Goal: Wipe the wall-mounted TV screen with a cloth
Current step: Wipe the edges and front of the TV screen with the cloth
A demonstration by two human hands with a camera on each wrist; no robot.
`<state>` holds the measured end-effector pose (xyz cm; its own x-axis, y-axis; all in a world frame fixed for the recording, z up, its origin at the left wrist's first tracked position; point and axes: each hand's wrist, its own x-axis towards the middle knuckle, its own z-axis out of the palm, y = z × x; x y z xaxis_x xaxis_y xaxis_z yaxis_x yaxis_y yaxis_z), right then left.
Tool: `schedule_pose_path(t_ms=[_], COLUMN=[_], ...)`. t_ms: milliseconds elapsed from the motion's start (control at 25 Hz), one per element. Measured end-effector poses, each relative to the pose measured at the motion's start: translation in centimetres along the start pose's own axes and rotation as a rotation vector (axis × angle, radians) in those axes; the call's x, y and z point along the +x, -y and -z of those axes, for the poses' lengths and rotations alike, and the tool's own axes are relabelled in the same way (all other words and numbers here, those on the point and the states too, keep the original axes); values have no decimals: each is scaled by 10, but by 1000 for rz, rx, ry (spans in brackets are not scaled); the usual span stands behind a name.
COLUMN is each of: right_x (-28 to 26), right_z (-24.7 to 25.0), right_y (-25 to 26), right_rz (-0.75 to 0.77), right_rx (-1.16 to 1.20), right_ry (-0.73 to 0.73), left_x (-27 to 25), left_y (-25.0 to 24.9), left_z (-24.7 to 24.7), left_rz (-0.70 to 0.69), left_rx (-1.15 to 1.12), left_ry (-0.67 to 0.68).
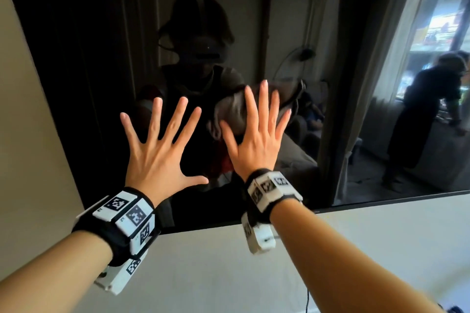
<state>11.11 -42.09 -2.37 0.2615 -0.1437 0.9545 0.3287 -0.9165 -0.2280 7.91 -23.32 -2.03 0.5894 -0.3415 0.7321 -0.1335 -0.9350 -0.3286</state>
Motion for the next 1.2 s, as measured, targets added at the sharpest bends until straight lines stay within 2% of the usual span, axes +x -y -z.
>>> schedule_pose_path(t_ms=[80,160,240,360,440,520,680,760,880,960,1040,1200], right_x=[-59,-88,-64,13,34,8,-89,-72,6,28,2,-91], right_z=[-1,-1,-3,-6,-10,-17,-29,-33,-31,-31,-36,-42], right_y=[-20,-30,-17,28,47,47,36,47,81,95,93,84], right_rz=[6,26,50,51,19,13,25,-7,-162,-228,-198,-172], right_rx=[-37,-58,-32,37,40,23,-34,-16,56,76,64,-3], right_ry=[91,148,132,20,-23,-23,94,65,-68,-111,-87,50], left_x=[-6,-20,-38,-51,-50,-49,-50,-51,-52,-51,-55,-77], left_y=[6,19,35,51,55,57,59,60,60,60,67,100], left_z=[2,2,-1,-10,-16,-18,-20,-20,-22,-22,-21,-22], left_rz=[-3,15,48,62,46,31,15,12,9,5,2,-1], left_rx=[18,34,45,61,57,40,5,-8,0,-17,-40,-75], left_ry=[9,27,58,95,92,73,40,36,39,27,11,23])
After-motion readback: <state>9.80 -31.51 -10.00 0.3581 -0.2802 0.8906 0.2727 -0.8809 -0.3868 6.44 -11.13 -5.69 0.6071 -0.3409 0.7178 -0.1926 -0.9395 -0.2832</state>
